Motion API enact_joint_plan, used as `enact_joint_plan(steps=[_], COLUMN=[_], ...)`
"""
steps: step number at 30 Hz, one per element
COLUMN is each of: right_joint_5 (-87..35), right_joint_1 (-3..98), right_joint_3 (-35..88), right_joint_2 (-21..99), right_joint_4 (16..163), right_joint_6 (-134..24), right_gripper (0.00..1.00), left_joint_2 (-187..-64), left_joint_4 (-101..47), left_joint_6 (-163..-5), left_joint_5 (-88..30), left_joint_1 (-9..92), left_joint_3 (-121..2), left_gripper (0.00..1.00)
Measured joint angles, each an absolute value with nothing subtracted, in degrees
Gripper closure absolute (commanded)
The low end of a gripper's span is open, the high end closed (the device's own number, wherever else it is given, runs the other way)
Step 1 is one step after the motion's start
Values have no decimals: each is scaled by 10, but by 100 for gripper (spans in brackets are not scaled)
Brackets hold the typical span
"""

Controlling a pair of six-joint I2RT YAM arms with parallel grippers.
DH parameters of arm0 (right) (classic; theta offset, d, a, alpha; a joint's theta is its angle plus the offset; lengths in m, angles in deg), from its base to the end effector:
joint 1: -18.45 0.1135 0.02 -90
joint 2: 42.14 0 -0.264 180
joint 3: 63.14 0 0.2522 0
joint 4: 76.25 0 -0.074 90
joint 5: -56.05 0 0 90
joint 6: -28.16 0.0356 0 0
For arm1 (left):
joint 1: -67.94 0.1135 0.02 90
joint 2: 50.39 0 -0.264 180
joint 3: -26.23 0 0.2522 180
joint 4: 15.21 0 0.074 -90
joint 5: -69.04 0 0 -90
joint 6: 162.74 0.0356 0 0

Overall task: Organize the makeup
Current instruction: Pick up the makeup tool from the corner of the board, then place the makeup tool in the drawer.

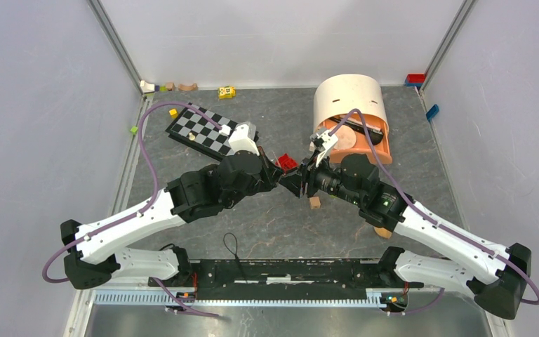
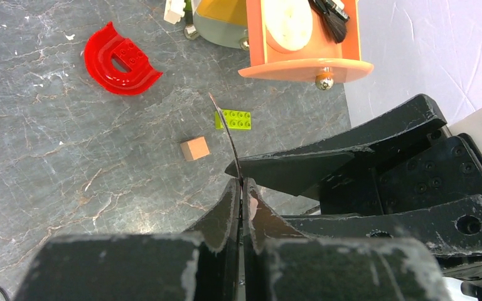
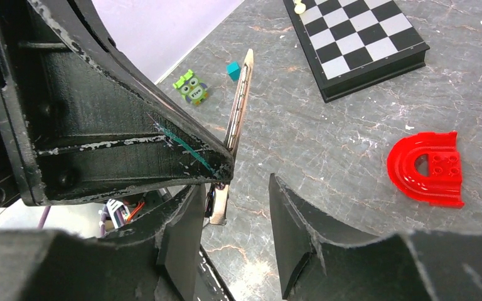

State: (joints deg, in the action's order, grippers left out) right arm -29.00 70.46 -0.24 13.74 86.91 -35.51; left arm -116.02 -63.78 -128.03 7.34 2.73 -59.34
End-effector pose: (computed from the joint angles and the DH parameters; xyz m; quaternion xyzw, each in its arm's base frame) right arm 0.1392 0.1832 0.3442 -0.1970 0.7390 0.4320 0.4779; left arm 0.1162 -0.2114 0.3895 -0.0522 0.8416 -0.3253 0.4281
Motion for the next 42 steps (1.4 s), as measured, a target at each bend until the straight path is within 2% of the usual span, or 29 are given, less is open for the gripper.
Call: enact_joint_plan(steps=[7,13,15,18,20,22,26,29,35,39,42], right_joint_5=[-295,-293,-291,-291,-294,-297,-317,-348,-435,-504,-535], right_joint_1=[705,706,706,706,706,705,705,705,699,680,641], right_joint_3=[-2,-3,-4,-5,-6,-8,-8,-7,35,105,150], right_joint_2=[133,132,132,132,131,129,125,120,118,136,154], right_joint_4=[869,869,869,869,869,868,852,838,763,706,666], right_joint_6=[-358,-357,-357,-359,-363,-370,-399,-442,-582,-698,-782], right_gripper=[64,80,86,91,92,93,95,100,100,100,100], left_joint_2=[-1161,-1162,-1164,-1165,-1165,-1165,-1164,-1161,-1153,-1148,-1147], left_joint_4=[-634,-631,-631,-631,-632,-633,-634,-637,-674,-702,-728], left_joint_6=[-1279,-1279,-1279,-1279,-1275,-1269,-1263,-1257,-1241,-1231,-1225], left_joint_5=[73,74,74,74,74,76,80,85,104,93,56], left_joint_1=[27,27,27,27,27,28,30,30,43,110,200], left_joint_3=[-593,-593,-593,-592,-592,-592,-592,-592,-598,-603,-603], left_gripper=[98,97,94,71,46,27,1,0,0,0,0])
